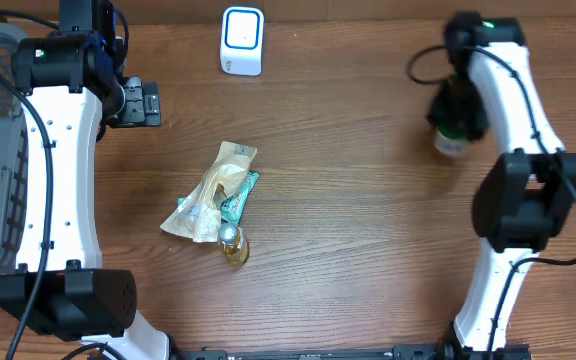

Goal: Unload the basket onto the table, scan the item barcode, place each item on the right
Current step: 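Move the jar from the scanner to the table's right edge and release, then swing the right gripper over the yellow bottle near the bag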

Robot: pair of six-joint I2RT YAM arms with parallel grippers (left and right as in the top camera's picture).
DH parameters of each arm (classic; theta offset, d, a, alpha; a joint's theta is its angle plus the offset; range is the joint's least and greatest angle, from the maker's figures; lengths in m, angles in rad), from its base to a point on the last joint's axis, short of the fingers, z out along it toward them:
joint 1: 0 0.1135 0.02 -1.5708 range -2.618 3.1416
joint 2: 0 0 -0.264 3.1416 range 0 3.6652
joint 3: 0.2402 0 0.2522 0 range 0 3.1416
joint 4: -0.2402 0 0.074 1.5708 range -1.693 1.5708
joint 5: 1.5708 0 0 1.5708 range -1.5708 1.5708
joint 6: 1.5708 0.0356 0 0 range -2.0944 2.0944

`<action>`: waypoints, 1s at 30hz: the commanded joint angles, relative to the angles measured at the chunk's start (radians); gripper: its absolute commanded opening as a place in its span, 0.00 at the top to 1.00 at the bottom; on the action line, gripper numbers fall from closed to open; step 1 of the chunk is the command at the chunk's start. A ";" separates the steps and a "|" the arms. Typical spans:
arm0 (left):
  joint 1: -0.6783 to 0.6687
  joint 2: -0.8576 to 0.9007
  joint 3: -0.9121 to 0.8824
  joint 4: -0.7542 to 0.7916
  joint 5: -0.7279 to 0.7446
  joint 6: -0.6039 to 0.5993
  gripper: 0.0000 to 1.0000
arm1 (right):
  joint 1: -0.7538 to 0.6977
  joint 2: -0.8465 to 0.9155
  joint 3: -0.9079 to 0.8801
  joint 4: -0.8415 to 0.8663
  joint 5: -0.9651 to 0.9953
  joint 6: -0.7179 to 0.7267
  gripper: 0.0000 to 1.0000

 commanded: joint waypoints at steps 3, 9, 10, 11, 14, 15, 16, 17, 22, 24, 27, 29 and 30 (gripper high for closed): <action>-0.002 0.000 0.012 0.000 -0.010 0.007 0.01 | -0.163 -0.007 -0.136 0.046 -0.044 0.026 0.96; -0.002 0.000 0.012 0.000 -0.010 0.007 0.01 | -0.301 -0.007 -0.232 0.089 -0.099 0.025 0.96; -0.002 0.000 0.012 0.000 -0.010 0.007 0.00 | -0.316 -0.007 -0.236 0.090 -0.099 0.025 0.94; -0.002 0.000 0.012 0.000 -0.010 0.007 0.00 | -0.328 -0.007 -0.236 0.090 -0.100 0.026 0.90; -0.002 0.000 0.012 0.000 -0.010 0.007 0.01 | -0.352 -0.007 -0.236 0.085 -0.126 0.025 0.75; -0.002 0.000 0.012 0.000 -0.010 0.007 0.00 | -0.357 -0.007 -0.236 0.085 -0.129 0.025 0.62; -0.002 0.000 0.012 0.000 -0.010 0.007 0.00 | -0.360 -0.007 -0.236 0.082 -0.129 0.025 0.22; -0.002 0.000 0.012 0.000 -0.010 0.007 0.00 | -0.361 -0.007 -0.236 0.081 -0.129 0.025 0.00; -0.002 0.000 0.012 0.000 -0.010 0.007 0.00 | -0.359 -0.007 -0.236 0.073 -0.128 0.021 0.00; -0.002 0.000 0.012 0.000 -0.010 0.007 0.00 | -0.358 -0.008 -0.233 0.062 -0.121 0.021 0.00; -0.002 0.000 0.012 0.000 -0.010 0.007 0.01 | -0.359 -0.013 -0.201 0.024 -0.090 0.022 0.00; -0.002 0.000 0.012 0.000 -0.010 0.007 0.00 | -0.361 -0.026 -0.153 -0.017 -0.074 0.022 0.00; -0.002 0.000 0.012 0.000 -0.010 0.007 0.00 | -0.361 -0.034 -0.123 -0.038 -0.069 0.022 0.00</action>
